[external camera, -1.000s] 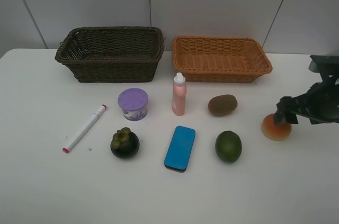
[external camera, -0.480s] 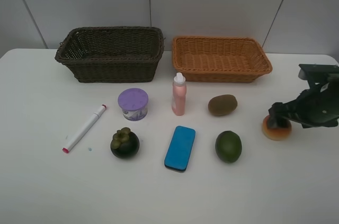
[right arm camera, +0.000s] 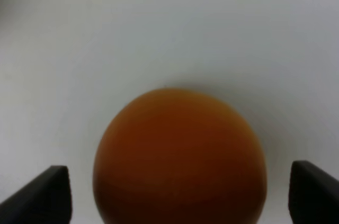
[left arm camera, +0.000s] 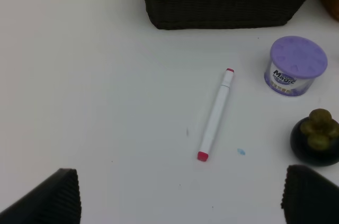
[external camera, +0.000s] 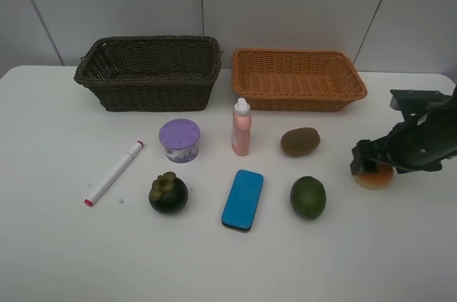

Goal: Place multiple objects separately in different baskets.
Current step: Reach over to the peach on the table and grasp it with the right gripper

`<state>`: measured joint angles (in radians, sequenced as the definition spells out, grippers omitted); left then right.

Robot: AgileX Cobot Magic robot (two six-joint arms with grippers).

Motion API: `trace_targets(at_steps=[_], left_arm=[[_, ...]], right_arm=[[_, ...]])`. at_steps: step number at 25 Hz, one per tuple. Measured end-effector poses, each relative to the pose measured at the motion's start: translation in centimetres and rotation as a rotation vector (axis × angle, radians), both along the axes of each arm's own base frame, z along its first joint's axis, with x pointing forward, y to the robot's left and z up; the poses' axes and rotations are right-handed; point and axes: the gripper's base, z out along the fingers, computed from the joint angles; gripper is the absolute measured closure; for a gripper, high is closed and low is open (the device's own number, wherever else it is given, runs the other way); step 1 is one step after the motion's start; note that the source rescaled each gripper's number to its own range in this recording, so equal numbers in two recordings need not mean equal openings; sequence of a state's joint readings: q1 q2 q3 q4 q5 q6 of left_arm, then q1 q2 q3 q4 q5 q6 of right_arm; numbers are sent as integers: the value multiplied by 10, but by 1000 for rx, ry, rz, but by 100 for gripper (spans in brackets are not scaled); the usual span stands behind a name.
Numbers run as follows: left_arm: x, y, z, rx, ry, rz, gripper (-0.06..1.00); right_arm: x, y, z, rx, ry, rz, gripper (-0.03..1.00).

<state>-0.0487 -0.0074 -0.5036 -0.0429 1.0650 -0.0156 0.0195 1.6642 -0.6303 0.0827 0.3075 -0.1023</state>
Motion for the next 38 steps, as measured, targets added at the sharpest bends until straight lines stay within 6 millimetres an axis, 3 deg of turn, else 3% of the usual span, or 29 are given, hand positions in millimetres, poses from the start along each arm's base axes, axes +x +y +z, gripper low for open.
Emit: trace_targets(at_steps=[7,16,19,23,32,38], left_arm=[[0,0,0,0,0,0,-5],[0,0,0,0,0,0,-5],[0,0,0,0,0,0,-5],[0,0,0,0,0,0,-5],[0,0,0,0,0,0,-5],[0,0,0,0,0,0,-5]], right_arm=[[0,0,-18,-2,66,0,-1],[3,0,-19,-3,44,0,0],[3,0,-19,-4,42,1,11],[3,0,-19,-3,42,0,43],[4,1,-19,13,41,-26,43],[22,2,-3,24,42,-21,43]])
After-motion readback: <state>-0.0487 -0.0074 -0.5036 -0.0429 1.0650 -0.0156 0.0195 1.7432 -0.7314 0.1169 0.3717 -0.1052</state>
